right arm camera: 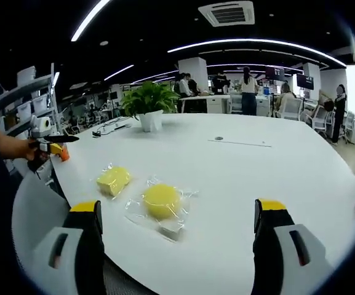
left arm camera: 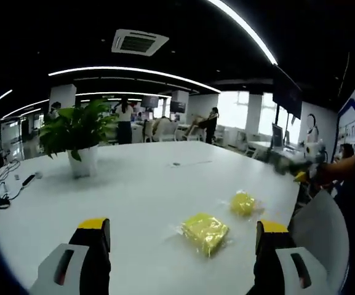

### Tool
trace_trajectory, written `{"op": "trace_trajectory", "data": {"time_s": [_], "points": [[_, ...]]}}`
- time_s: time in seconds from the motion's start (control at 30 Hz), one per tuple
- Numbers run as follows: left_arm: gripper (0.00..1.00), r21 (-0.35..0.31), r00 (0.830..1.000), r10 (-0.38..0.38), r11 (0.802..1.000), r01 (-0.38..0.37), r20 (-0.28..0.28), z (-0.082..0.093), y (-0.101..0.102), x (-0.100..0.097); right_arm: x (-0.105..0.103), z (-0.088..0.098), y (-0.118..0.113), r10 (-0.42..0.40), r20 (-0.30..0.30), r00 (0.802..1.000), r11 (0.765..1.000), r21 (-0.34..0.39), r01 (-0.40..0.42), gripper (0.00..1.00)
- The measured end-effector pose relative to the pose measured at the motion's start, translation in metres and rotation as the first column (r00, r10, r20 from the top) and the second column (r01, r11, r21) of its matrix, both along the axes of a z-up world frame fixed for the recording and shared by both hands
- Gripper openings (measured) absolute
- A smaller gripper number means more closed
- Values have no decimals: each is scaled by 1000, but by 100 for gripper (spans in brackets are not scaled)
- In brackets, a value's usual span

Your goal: Compare the silicone blocks by pressing each to a similar depth, holding the contact briefly, and releasing to observe deformation and rebound differences across the visible hardness samples.

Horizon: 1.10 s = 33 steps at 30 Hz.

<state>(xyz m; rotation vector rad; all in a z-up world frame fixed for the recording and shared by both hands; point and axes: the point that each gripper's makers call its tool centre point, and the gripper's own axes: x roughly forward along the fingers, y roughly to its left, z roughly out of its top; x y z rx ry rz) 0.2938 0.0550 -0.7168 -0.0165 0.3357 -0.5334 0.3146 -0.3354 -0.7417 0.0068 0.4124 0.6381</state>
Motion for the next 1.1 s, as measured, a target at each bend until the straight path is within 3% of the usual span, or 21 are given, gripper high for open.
{"op": "trace_trajectory", "data": {"time_s": [0.27, 0.4, 0.77, 1.1], "points": [[100, -5, 1000, -6, 1000, 6, 16, 11, -6, 1, -8, -3, 1, -7, -24, 1000, 1000, 11, 7, 96], [100, -23, 1000, -3, 1000, 3, -7, 1, -7, -3, -10, -2, 2, -2, -23, 1000, 1000, 9, 2, 96], [100, -29, 1000, 2, 1000, -3, -17, -4, -11, -13, -16, -9, 5, 14, -44, 999, 1000, 3, -14, 96], [100, -40, 1000, 12, 999, -11, 8, 7, -9, 0, -6, 1, 11, 18, -11, 1000, 1000, 16, -18, 96]]}}
